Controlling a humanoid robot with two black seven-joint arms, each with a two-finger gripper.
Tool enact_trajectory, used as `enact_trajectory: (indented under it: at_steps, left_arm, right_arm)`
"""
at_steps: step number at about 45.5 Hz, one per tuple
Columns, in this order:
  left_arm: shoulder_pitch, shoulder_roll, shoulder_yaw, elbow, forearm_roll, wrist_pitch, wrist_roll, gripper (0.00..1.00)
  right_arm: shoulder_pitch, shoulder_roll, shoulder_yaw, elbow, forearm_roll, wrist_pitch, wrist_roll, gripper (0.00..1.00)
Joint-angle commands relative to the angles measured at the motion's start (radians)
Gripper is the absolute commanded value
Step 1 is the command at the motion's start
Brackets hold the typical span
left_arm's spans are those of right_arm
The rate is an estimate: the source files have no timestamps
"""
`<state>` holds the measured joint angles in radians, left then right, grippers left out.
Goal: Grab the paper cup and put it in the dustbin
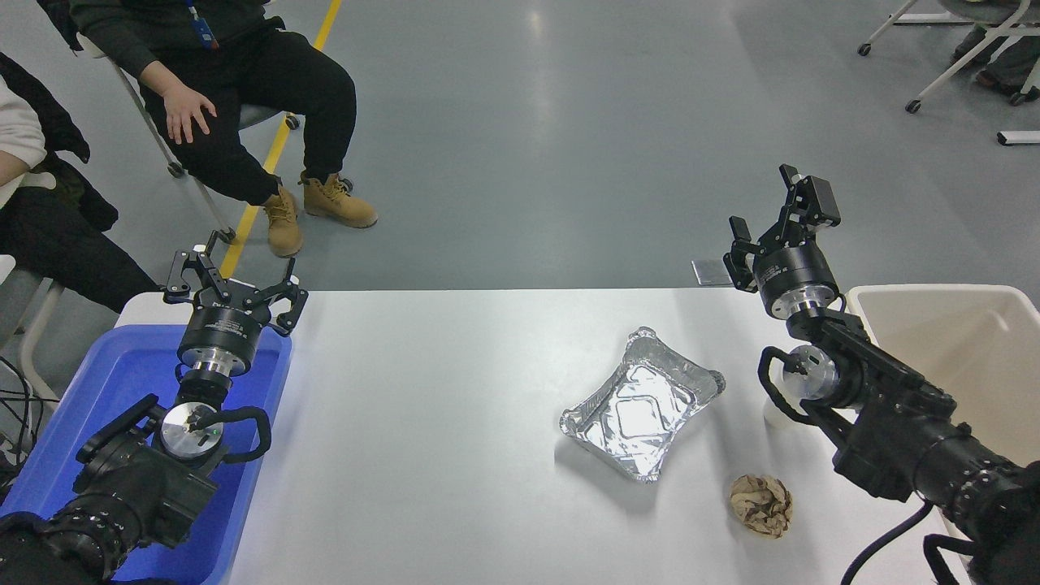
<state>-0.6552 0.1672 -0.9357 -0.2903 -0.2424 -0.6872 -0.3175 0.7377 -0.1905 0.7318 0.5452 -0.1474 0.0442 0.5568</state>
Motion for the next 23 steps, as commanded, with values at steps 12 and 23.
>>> enact_trajectory:
  at_steps: [12,23]
  left_arm:
    - [0.000,0.000,0.000,0.000,0.000,0.000,0.000,0.99]
    - [0.000,0.000,0.000,-0.001,0.000,0.000,0.000,0.99]
  right_arm:
    - [-0.004,-0.001,0.001,-0.007,0.000,-0.007,0.000,1.00]
    - [0.005,-0.001,-0.002,-0.007,0.000,-0.024,-0.001,1.00]
